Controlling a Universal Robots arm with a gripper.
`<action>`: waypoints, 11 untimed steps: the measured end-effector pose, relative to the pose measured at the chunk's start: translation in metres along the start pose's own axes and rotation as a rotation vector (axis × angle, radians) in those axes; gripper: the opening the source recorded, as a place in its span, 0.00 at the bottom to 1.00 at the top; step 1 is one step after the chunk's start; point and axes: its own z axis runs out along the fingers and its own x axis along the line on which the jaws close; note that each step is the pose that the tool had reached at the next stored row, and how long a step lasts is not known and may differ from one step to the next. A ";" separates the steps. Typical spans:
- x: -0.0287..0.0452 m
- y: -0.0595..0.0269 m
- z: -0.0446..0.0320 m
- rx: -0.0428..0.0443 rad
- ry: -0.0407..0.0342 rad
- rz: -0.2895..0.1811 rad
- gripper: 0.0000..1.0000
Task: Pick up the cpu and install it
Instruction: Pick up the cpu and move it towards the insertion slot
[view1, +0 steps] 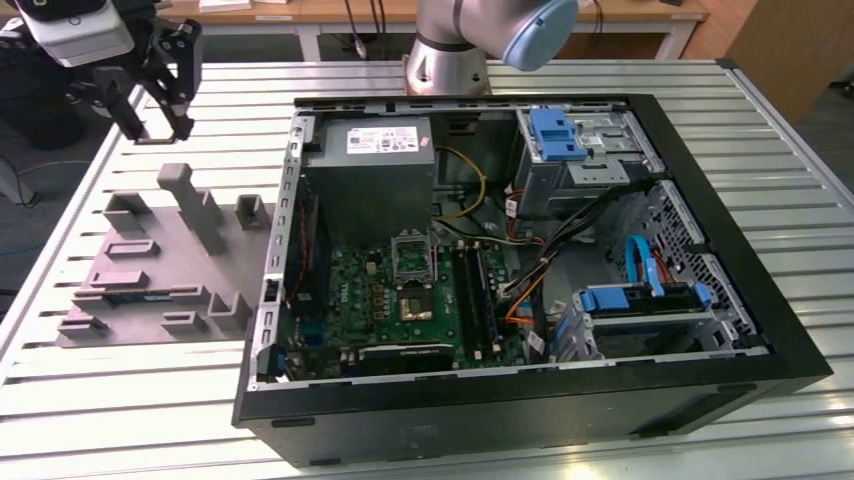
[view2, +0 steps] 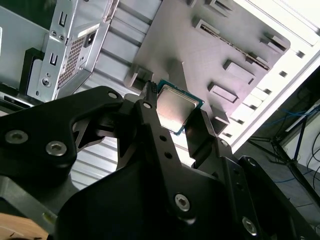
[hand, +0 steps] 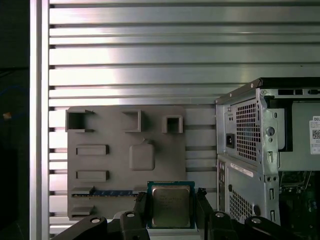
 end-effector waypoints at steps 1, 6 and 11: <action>-0.0005 0.0000 0.0000 0.0000 0.0000 0.000 0.47; -0.0030 0.0001 0.0000 0.0000 0.0000 0.000 0.47; -0.0049 0.0002 0.0001 0.0000 0.0000 0.000 0.47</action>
